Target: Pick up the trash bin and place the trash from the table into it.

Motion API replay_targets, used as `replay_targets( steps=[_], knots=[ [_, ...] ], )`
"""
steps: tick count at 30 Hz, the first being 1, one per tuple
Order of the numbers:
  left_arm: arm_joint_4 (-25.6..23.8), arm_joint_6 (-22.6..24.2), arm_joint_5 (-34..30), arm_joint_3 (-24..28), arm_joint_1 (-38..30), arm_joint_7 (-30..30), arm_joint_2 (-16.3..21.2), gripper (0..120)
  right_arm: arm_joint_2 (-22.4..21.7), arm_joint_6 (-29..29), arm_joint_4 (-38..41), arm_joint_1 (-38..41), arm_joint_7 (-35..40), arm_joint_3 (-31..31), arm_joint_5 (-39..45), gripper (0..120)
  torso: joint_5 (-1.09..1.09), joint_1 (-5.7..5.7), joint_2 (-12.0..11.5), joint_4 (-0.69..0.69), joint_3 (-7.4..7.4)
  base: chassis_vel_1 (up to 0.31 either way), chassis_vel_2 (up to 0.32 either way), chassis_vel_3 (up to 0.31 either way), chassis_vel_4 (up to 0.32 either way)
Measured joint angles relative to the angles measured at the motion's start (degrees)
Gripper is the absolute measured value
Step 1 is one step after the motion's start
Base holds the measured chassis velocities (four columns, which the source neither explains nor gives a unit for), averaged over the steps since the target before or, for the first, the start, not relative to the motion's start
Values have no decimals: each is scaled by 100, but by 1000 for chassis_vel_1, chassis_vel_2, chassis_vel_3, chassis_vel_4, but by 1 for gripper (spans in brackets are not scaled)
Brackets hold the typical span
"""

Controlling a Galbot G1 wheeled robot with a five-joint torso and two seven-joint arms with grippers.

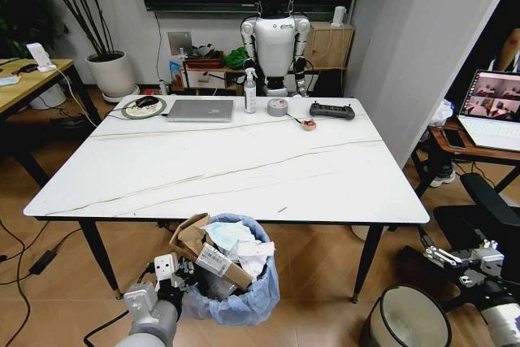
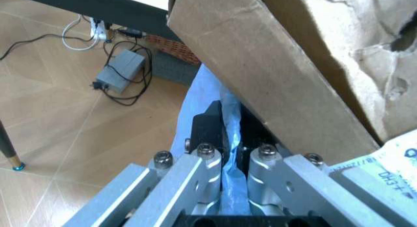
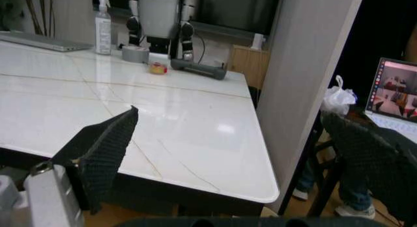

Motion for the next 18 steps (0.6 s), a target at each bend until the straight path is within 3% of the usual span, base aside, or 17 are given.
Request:
replay_targets(
  steps=[18],
  knots=[
    [45,-25,58,24,-14,71,-57,0,0,0,0,1,2,0,2,100,0,-7,-17,0,-11,0,0,0,0]
  ],
)
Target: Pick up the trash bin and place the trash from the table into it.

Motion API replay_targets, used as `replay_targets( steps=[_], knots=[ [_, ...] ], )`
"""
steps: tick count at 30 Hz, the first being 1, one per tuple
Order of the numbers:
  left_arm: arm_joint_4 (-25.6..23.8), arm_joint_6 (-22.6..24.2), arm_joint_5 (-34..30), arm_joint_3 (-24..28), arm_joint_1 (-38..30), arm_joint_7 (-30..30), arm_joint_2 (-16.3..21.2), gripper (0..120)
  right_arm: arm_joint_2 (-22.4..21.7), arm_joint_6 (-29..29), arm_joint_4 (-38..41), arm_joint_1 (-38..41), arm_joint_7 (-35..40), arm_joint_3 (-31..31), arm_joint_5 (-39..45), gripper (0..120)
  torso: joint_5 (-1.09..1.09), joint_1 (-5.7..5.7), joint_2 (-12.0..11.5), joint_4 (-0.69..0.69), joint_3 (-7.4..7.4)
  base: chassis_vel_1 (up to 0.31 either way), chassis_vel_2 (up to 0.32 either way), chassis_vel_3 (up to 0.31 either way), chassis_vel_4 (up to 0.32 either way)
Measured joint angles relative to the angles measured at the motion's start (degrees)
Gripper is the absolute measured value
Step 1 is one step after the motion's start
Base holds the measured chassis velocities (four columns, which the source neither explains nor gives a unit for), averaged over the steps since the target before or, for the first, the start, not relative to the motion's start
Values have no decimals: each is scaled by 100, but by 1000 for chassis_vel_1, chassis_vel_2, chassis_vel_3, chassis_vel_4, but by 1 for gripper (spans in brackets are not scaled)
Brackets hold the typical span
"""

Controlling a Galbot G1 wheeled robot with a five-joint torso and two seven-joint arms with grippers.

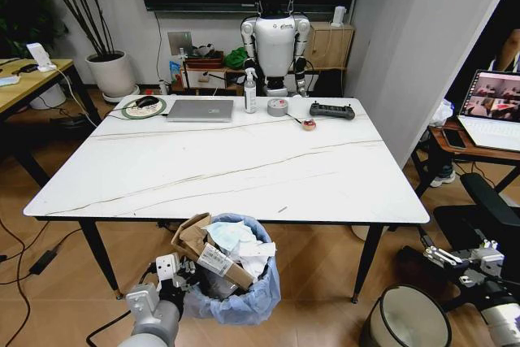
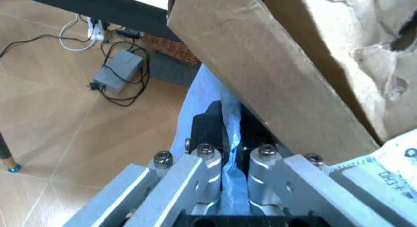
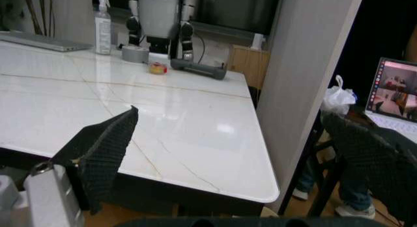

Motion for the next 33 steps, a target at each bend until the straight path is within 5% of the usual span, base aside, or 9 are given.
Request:
replay_targets(
  steps=[33],
  knots=[
    [120,15,50,48,-17,27,-52,0,0,0,0,0,0,0,0,100,0,-412,-901,0,-488,0,0,0,0]
  ],
)
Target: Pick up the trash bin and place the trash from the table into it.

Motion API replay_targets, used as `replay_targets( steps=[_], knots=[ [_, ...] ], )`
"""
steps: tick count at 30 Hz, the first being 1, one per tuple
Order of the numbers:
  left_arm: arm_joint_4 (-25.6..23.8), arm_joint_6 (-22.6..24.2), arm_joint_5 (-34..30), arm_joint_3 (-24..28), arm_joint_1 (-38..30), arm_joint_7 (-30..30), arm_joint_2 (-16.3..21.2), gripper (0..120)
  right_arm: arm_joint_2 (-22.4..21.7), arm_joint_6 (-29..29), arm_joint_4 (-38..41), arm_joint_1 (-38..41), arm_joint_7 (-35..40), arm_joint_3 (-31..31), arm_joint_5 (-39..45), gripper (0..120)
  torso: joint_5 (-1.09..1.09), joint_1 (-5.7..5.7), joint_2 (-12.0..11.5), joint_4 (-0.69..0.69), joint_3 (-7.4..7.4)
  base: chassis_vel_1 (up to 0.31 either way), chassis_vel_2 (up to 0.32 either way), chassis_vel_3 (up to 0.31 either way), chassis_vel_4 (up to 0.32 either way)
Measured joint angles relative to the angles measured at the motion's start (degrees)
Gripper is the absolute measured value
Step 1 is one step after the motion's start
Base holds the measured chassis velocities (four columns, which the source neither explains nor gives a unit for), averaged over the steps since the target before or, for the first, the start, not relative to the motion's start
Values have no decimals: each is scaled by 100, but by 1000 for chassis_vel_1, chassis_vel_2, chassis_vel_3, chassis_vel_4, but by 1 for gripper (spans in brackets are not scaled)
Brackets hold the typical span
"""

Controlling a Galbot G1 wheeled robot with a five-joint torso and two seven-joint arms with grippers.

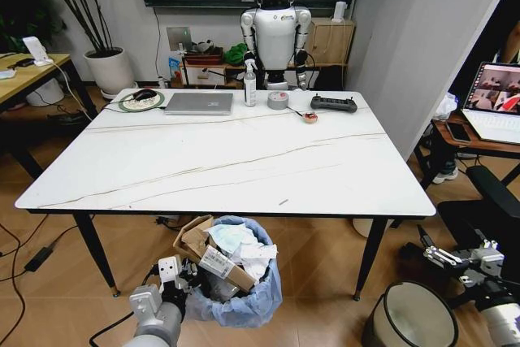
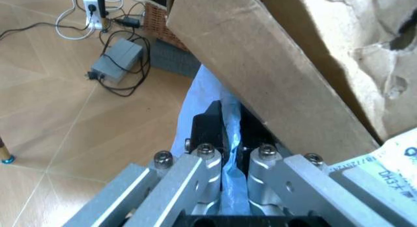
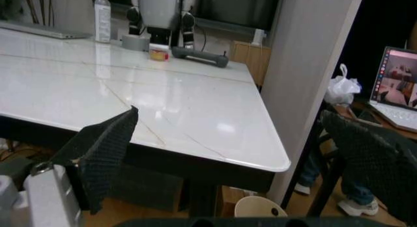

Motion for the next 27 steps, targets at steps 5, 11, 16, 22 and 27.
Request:
replay_targets(
  steps=[5,11,16,22,27],
  knots=[
    [29,0,-19,0,-15,5,7,0,0,0,0,0,0,0,0,100,0,-54,-126,0,-72,0,0,0,0],
    [79,0,-51,-10,-47,7,31,0,0,0,0,0,0,0,0,100,0,-138,-312,0,-176,0,0,0,0],
    [93,4,-93,-16,-77,5,43,0,0,0,0,0,0,0,0,100,0,-188,-433,0,-245,0,0,0,0],
    [167,6,-172,-24,-139,-7,41,0,0,0,0,0,0,0,0,100,0,-257,-586,0,-327,0,0,0,0],
    [302,5,-175,7,-184,18,-3,0,0,0,0,0,0,0,0,100,0,-324,-741,0,-415,0,0,0,0]
  ],
)
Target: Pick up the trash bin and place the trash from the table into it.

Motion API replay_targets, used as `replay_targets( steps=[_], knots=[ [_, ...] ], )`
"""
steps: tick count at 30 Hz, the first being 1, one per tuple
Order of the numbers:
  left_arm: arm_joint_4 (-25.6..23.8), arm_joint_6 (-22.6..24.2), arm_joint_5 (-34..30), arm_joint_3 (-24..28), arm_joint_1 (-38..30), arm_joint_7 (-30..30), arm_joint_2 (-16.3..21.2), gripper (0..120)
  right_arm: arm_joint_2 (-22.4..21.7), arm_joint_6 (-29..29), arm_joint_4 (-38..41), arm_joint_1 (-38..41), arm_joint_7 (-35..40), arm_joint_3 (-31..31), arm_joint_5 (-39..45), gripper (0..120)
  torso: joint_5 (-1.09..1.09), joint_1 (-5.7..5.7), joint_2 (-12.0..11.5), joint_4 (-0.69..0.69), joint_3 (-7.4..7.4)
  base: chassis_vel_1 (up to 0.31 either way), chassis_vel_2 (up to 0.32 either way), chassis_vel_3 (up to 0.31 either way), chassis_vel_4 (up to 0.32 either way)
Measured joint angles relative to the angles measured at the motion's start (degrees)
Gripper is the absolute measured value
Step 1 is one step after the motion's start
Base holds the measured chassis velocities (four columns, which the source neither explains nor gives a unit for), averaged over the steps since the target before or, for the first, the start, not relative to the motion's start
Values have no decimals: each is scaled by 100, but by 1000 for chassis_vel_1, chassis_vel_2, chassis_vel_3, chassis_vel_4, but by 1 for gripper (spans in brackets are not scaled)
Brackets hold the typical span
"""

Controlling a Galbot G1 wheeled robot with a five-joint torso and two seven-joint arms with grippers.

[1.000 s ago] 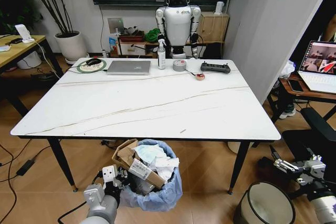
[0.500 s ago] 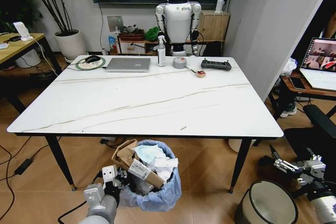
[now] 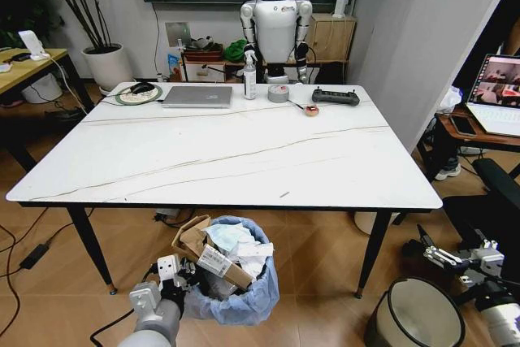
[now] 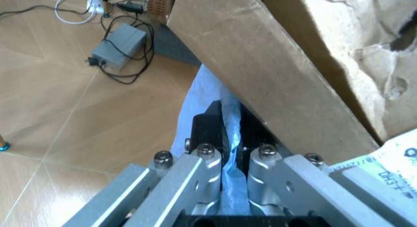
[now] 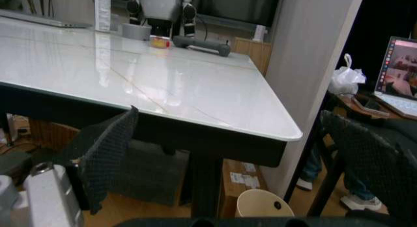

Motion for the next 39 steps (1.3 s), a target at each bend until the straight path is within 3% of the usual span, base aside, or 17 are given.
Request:
replay_targets(
  steps=[39],
  knots=[
    [457,-74,-91,11,-97,102,92,0,0,0,0,0,0,0,0,100,0,-392,-901,0,-511,0,0,0,0]
  ],
)
